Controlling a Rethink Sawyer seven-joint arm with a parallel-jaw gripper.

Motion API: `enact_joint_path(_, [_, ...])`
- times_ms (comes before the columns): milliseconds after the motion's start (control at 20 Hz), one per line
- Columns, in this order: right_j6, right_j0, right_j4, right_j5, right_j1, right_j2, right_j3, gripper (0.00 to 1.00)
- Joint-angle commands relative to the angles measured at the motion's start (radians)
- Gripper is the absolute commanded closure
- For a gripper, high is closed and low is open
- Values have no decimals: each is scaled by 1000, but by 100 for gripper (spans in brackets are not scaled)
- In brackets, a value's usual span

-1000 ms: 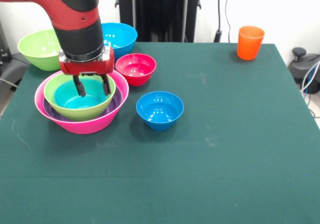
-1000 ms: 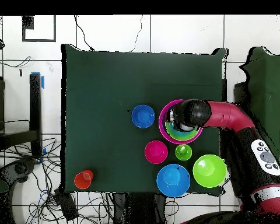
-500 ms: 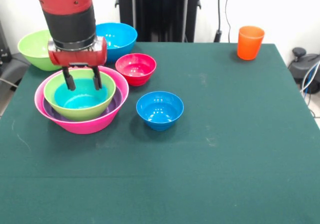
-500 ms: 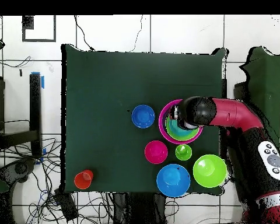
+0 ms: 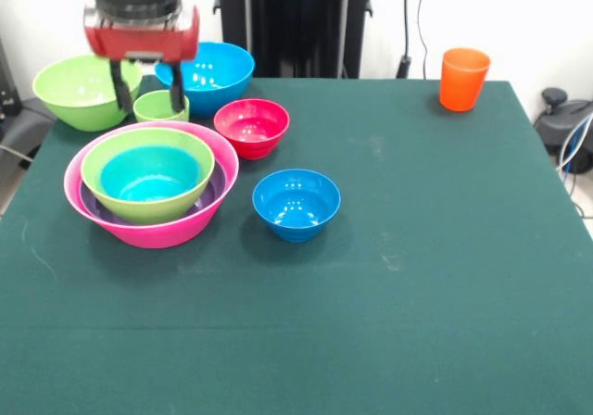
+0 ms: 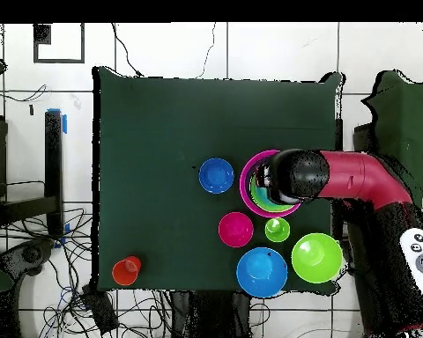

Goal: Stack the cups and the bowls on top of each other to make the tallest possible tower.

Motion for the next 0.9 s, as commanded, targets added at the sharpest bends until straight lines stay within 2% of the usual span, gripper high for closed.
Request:
enact_joint_path(50, [-60, 68, 34, 86, -93, 22, 204, 0])
enact_joint_path(300, [11, 96, 65, 50, -114, 5, 270, 0])
enact_joint_path(900, [77, 144, 79, 9, -131, -34, 315, 0])
